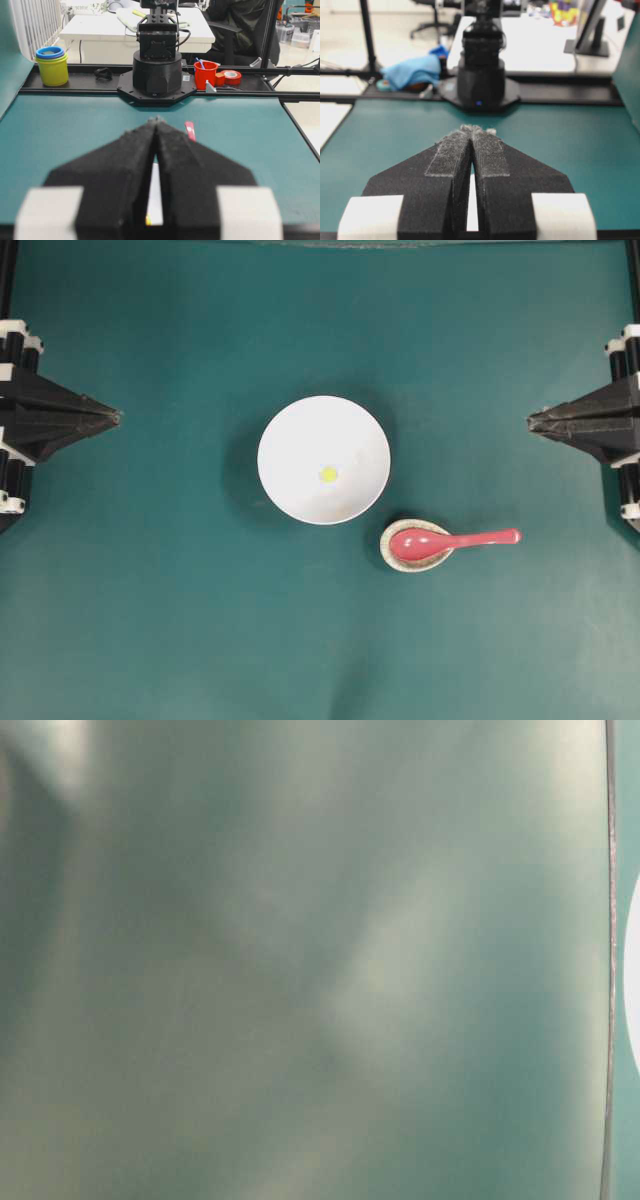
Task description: Scoop the yellow hexagonal prism block from the bowl with a spoon using the right arm.
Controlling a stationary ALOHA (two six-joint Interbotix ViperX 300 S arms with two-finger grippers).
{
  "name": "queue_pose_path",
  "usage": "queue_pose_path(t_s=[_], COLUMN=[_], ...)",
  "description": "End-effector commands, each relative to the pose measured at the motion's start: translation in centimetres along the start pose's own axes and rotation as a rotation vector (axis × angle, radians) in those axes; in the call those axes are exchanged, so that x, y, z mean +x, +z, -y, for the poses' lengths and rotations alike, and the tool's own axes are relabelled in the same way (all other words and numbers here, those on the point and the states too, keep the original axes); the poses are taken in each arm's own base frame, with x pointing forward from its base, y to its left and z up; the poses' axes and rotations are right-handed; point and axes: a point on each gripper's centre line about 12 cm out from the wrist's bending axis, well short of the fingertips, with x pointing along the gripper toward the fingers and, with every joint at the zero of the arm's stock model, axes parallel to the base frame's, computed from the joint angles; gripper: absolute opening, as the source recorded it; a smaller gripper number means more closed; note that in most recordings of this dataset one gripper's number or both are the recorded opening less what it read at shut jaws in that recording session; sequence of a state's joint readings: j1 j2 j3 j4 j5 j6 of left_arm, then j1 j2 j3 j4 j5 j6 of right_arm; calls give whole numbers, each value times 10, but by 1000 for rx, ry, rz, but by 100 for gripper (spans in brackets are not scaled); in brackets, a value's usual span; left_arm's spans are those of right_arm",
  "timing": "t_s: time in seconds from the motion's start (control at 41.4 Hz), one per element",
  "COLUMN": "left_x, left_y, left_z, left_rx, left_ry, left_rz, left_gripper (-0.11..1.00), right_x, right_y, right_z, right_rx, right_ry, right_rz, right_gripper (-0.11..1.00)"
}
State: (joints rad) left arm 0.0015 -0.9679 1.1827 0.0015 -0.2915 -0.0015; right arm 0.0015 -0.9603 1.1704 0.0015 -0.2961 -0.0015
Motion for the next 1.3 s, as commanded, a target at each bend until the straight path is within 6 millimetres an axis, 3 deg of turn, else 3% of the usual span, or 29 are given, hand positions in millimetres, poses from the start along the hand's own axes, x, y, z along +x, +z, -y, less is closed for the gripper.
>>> queue_pose_path(t_s=[0.0,0.048,0.121,0.532,0.604,0.725,0.821,1.039,1.281], left_x=[3,3,3,4,4,4,3,3,3], left_y=[2,2,2,2,2,3,3,2,2], left_z=[0,0,0,0,0,0,0,0,0], left_rx=[3,4,4,6,6,6,6,6,6], left_ry=[0,-1,-1,-1,1,-1,-1,-1,-1], left_rz=[-31,-41,-35,-35,-35,-34,-32,-34,-34], left_gripper=[0,6,0,0,0,0,0,0,0], right_x=[3,5,6,8,8,8,8,14,23], right_y=[3,-1,-1,1,0,-1,-2,-15,-59], right_z=[0,0,0,0,0,0,0,-5,-16], right_rx=[8,14,21,32,32,32,33,50,118], right_ry=[1,1,-2,-1,-1,-1,-1,17,45], right_rz=[2,-23,-23,-41,-54,-77,-80,-122,-179], right_gripper=[0,0,0,1,7,41,59,58,58])
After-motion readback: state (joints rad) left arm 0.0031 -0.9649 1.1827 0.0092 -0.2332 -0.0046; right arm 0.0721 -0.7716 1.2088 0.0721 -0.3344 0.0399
